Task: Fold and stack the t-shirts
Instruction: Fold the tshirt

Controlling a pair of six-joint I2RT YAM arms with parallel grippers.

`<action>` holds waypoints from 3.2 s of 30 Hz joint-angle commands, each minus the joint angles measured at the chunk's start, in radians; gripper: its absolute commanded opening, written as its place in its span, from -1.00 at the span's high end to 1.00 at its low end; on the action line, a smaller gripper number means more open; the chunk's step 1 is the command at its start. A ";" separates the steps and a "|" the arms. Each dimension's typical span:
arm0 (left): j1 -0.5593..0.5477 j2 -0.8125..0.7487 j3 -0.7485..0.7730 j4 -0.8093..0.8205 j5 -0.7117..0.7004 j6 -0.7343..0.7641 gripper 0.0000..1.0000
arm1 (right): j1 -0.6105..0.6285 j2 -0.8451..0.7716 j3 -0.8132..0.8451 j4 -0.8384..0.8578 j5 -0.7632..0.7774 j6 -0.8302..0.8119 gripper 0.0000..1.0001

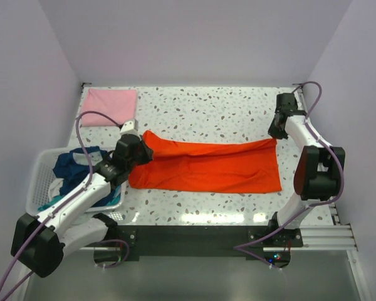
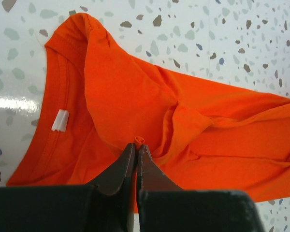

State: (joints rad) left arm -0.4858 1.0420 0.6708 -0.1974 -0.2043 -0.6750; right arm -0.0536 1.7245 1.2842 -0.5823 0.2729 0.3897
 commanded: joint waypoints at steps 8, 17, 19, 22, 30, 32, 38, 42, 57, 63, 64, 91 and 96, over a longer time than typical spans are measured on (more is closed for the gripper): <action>-0.105 -0.099 -0.027 -0.233 -0.228 -0.176 1.00 | -0.005 -0.036 -0.016 0.015 -0.008 -0.029 1.00; -0.111 -0.103 -0.077 -0.211 -0.175 -0.158 1.00 | -0.003 -0.054 -0.039 0.016 0.000 -0.029 1.00; -0.112 -0.108 -0.097 -0.201 -0.156 -0.155 1.00 | -0.003 -0.065 -0.046 0.018 0.006 -0.032 1.00; -0.112 -0.123 -0.129 -0.178 -0.115 -0.149 1.00 | -0.005 -0.069 -0.066 0.024 0.008 -0.032 0.97; -0.112 -0.132 -0.168 -0.177 -0.089 -0.150 0.86 | -0.003 -0.146 -0.177 0.024 0.060 0.012 0.75; -0.112 -0.132 -0.159 -0.194 -0.092 -0.141 0.70 | -0.003 -0.181 -0.212 0.007 0.084 0.031 0.48; -0.112 -0.209 -0.106 -0.278 -0.072 -0.110 -0.09 | -0.003 -0.307 -0.247 -0.059 0.163 0.052 -0.62; -0.112 -0.286 -0.091 -0.289 -0.066 -0.106 -0.92 | -0.005 -0.411 -0.253 -0.062 0.100 0.037 -0.98; -0.019 0.157 0.111 -0.010 0.106 -0.040 -1.00 | 0.411 -0.402 -0.252 0.171 -0.705 -0.152 -0.97; 0.127 0.368 0.184 0.059 0.255 -0.020 -1.00 | 0.629 -0.185 -0.158 0.306 -0.810 -0.181 -0.98; 0.134 0.387 0.190 0.088 0.273 -0.006 -1.00 | 0.671 -0.151 -0.137 0.311 -0.813 -0.187 -0.98; 0.234 0.641 0.263 0.092 0.341 -0.028 -1.00 | 0.847 0.322 0.150 0.291 -0.896 -0.301 -0.97; 0.234 0.645 0.276 0.084 0.330 -0.024 -1.00 | 0.853 0.186 0.005 0.341 -0.897 -0.278 -0.98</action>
State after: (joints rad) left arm -0.2562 1.6794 0.9092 -0.1143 0.1513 -0.7136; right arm 0.7818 2.0178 1.3449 -0.2623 -0.6147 0.1226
